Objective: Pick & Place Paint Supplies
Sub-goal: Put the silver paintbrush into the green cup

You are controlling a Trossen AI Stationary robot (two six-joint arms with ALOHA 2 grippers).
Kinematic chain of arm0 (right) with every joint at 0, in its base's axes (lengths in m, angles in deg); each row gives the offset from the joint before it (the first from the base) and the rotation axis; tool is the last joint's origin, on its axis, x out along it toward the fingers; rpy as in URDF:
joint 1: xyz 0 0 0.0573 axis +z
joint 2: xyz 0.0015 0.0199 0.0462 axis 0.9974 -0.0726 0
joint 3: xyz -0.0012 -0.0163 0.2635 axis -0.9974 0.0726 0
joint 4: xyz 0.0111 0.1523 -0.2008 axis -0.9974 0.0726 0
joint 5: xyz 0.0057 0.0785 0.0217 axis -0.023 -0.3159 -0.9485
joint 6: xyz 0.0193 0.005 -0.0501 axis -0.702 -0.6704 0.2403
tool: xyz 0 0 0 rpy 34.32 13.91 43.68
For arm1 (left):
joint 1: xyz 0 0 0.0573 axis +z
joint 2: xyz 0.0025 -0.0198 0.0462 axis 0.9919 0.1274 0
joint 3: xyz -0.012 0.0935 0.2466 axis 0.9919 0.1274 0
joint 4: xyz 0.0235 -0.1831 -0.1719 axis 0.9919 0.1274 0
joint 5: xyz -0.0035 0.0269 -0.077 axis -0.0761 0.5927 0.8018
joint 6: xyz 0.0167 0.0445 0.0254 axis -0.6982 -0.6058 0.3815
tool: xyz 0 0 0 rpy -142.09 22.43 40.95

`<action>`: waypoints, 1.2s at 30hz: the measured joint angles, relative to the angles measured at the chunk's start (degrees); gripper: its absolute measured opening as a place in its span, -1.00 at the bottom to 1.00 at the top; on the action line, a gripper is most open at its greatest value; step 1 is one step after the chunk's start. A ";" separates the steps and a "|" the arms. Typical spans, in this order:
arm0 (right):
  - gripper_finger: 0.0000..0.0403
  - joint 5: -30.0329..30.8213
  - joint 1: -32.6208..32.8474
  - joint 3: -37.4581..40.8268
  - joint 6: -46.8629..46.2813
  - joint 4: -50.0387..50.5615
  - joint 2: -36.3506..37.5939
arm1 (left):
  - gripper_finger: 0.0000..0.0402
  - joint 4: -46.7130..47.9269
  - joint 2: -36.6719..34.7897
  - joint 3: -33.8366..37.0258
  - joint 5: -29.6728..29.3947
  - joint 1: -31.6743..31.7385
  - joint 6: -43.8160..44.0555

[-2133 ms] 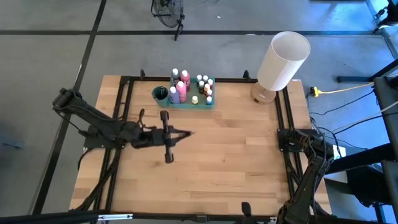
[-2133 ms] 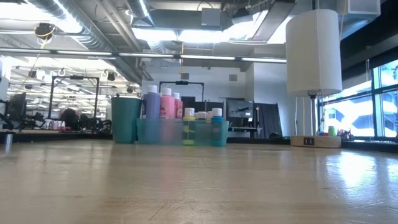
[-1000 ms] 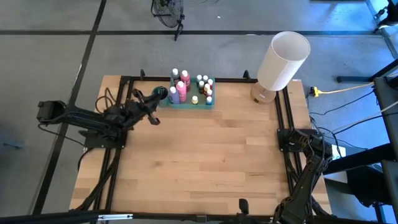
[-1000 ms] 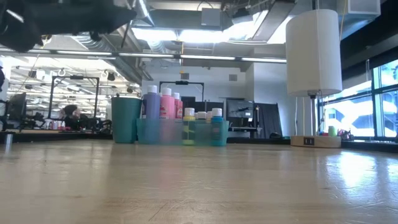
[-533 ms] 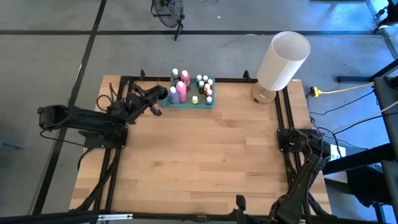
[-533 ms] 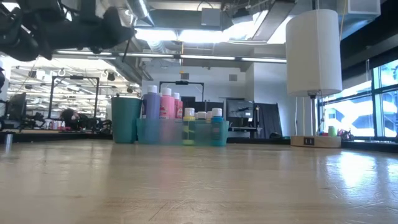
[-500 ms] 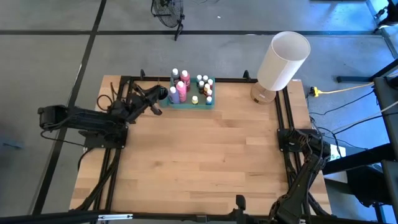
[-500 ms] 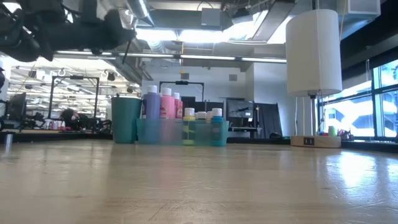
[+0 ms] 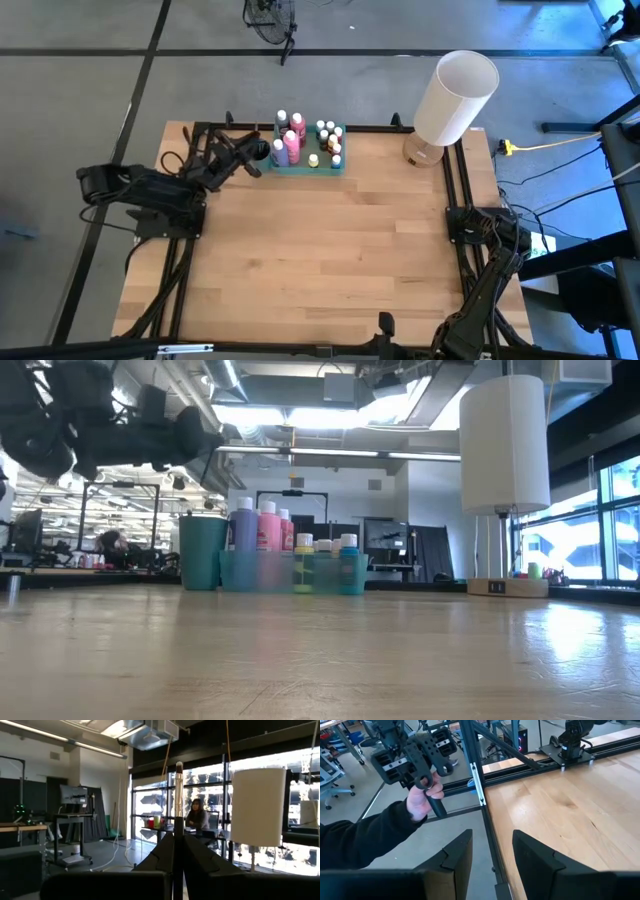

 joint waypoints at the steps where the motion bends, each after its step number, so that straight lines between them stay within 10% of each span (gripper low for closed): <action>1: -0.28 0.00 0.00 0.00 0.00 -0.02 0.00 | -0.94 -2.12 0.83 0.73 0.02 0.32 -0.02; 36: -0.28 0.02 -0.37 0.00 0.00 0.90 0.00 | -0.94 -4.89 14.87 1.82 0.36 4.56 2.17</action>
